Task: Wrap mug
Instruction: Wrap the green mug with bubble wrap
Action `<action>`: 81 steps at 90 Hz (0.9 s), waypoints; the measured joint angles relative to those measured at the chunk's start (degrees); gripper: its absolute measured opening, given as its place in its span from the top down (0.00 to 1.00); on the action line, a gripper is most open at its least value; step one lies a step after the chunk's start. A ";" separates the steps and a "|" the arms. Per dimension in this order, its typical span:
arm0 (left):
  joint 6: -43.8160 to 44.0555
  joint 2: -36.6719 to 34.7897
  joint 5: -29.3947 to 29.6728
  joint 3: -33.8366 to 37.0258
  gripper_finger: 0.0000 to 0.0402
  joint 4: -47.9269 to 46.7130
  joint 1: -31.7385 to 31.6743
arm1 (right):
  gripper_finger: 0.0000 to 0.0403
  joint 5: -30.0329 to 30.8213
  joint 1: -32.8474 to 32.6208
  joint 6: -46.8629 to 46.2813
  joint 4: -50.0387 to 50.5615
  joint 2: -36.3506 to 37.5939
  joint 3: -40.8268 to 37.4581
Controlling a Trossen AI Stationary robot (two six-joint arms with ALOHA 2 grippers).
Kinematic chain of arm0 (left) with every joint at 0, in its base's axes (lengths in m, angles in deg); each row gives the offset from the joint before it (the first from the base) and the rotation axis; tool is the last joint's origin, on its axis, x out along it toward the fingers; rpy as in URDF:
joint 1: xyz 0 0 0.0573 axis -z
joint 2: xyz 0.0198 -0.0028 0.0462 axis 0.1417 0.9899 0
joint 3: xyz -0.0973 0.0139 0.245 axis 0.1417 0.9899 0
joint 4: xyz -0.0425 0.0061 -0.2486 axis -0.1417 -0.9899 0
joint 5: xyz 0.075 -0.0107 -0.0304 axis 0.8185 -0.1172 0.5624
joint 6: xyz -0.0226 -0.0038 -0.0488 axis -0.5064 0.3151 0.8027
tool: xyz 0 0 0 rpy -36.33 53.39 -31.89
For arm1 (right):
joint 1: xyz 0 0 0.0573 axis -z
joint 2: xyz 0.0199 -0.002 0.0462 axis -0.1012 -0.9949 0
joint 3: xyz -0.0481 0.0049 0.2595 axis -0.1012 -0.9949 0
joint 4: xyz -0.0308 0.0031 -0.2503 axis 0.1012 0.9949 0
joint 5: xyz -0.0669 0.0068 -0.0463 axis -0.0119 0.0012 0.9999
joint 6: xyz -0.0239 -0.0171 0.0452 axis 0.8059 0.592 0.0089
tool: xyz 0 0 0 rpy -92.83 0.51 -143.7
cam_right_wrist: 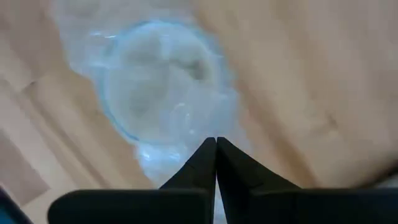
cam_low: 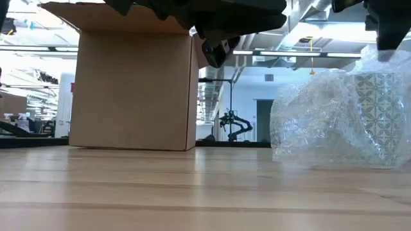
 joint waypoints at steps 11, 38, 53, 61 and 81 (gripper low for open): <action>-0.04 0.00 0.00 0.00 0.91 0.00 0.00 | 1.00 -0.44 1.59 5.18 -6.49 -5.01 -0.90; 0.15 0.00 0.00 0.00 0.91 -0.07 0.00 | 1.00 -4.89 6.58 16.08 -10.72 -20.13 -0.25; 0.15 0.00 0.00 0.00 0.91 -0.05 0.00 | 1.00 -5.21 7.03 19.12 -8.88 -21.28 1.69; 0.13 0.00 0.02 0.00 0.91 -0.02 0.00 | 1.00 -4.40 6.56 19.18 -6.76 -18.77 3.49; 0.13 0.00 0.02 0.00 0.91 -0.01 0.05 | 1.00 -0.98 3.36 13.89 -2.57 -8.72 6.13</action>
